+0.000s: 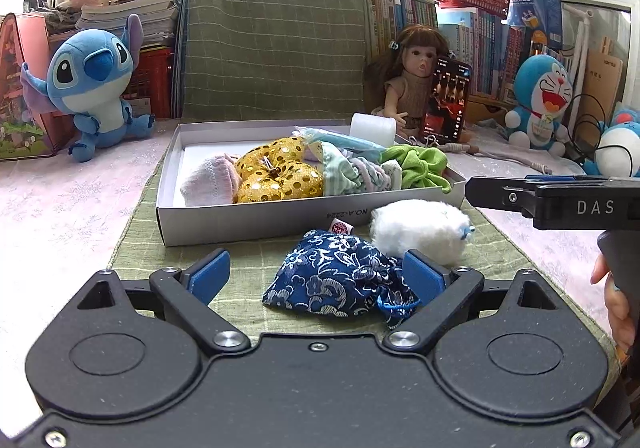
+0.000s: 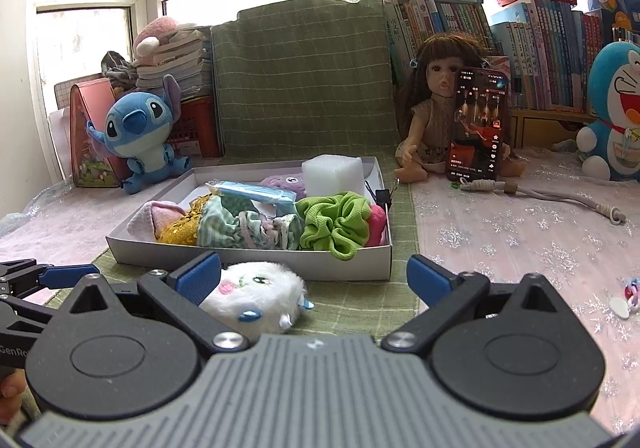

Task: Organize soft objects
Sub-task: 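Withdraw both open grippers from the box toward the items on the mat, then grasp blue floral pouch with left gripper while right gripper grasps white fluffy toy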

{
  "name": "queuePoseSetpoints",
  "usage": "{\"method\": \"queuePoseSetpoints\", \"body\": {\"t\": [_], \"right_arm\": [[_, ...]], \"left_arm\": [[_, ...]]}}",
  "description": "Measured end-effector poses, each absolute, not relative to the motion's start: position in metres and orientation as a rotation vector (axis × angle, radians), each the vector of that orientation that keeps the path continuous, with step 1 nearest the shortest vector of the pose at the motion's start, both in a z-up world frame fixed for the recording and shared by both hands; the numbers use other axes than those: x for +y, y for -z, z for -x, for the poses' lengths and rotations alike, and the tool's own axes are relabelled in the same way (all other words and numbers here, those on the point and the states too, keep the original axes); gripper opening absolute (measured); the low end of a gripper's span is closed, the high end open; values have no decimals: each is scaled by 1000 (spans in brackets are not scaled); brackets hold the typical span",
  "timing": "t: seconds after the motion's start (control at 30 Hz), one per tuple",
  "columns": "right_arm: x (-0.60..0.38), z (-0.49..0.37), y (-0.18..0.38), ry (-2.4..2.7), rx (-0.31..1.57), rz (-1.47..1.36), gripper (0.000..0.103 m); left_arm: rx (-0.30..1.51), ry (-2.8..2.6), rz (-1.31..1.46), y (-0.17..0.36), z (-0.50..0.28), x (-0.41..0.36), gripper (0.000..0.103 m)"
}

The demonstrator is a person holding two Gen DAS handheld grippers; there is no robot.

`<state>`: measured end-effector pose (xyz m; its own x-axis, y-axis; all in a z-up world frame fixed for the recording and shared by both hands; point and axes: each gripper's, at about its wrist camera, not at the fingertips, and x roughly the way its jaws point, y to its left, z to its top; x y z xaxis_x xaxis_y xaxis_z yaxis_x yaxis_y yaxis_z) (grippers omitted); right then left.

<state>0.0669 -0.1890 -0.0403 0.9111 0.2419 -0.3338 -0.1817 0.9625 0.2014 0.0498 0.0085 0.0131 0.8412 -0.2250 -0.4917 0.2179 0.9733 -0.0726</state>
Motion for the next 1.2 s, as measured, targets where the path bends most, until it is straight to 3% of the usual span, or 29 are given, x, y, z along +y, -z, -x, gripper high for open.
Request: {"method": "queuePoseSetpoints", "body": {"t": [0.97,1.0,1.2], "right_arm": [[-176,-65,58,-210,412,-98,103],[-176,-65,58,-212,411,-100,103],[-176,-68,56,-224,418,-130,103]], "left_arm": [[587,285,55,5,-72,-5,91],[589,284,58,5,-73,-5,90],[581,279,64,3,-66,-3,60]]}}
